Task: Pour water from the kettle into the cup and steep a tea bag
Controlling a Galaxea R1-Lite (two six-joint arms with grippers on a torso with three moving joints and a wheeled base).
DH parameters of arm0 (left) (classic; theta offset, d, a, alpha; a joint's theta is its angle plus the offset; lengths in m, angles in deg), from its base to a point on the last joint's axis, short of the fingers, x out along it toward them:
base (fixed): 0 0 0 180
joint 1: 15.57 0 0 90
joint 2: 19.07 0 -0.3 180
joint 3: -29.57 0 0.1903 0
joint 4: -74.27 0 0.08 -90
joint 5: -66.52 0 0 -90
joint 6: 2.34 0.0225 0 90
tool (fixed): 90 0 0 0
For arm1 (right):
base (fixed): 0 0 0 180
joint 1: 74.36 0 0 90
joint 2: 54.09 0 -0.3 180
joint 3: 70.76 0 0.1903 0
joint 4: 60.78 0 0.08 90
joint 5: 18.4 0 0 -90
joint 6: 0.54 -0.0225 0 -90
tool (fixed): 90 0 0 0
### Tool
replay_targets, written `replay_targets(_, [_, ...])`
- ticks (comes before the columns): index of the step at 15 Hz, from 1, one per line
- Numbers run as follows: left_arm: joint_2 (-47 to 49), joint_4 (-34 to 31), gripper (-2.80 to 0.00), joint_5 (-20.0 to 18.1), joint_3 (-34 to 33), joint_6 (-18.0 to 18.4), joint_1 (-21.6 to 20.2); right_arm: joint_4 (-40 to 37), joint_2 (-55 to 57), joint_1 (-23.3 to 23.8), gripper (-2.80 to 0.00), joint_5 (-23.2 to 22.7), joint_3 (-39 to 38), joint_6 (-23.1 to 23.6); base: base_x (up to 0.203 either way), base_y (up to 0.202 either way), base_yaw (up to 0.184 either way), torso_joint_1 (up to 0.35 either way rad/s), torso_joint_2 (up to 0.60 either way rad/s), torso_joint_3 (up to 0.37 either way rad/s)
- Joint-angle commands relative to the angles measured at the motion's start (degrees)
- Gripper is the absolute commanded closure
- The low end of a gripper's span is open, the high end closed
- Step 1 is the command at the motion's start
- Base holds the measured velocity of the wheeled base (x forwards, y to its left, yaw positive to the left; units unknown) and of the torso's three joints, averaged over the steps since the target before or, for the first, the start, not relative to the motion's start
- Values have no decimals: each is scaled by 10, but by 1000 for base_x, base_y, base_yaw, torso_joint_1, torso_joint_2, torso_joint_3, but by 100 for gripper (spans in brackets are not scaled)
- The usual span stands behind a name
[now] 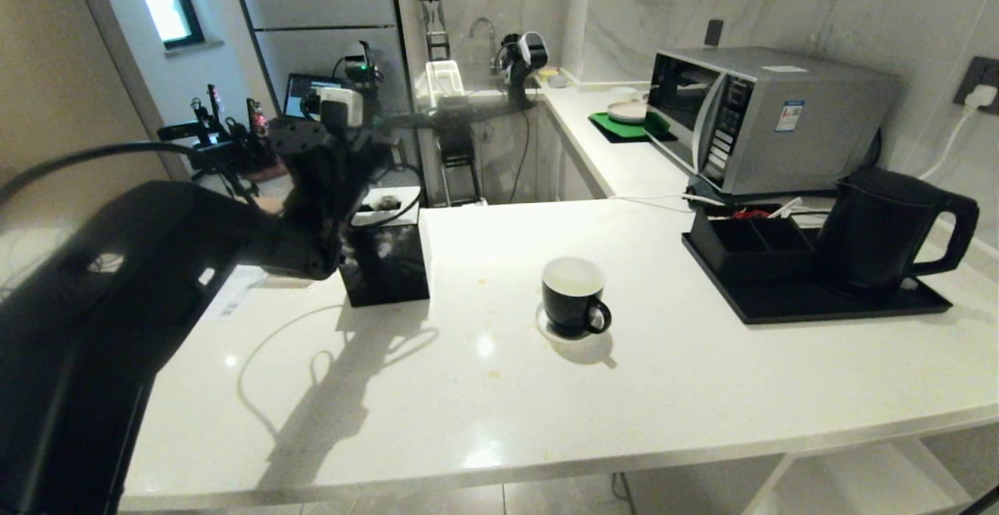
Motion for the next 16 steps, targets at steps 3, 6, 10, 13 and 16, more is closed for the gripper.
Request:
replay_targets(3, [12,5,0,0,-3,1,0,0,1,0,0,0,0,0,0,0,0,0,0,0])
replay_targets(6, [17,7,0,0,-4,0,0,0,1,0,0,0,0,0,0,0,0,0,0,0])
replay_targets(10, [14,7,0,1,-4,0,-5,0,1,0,0,0,0,0,0,0,0,0,0,0])
replay_targets(13, [13,8,0,1,-4,0,-10,1,1,0,0,0,0,0,0,0,0,0,0,0])
replay_targets(16, [13,12,0,1,-19,1,-14,0,1,0,0,0,0,0,0,0,0,0,0,0])
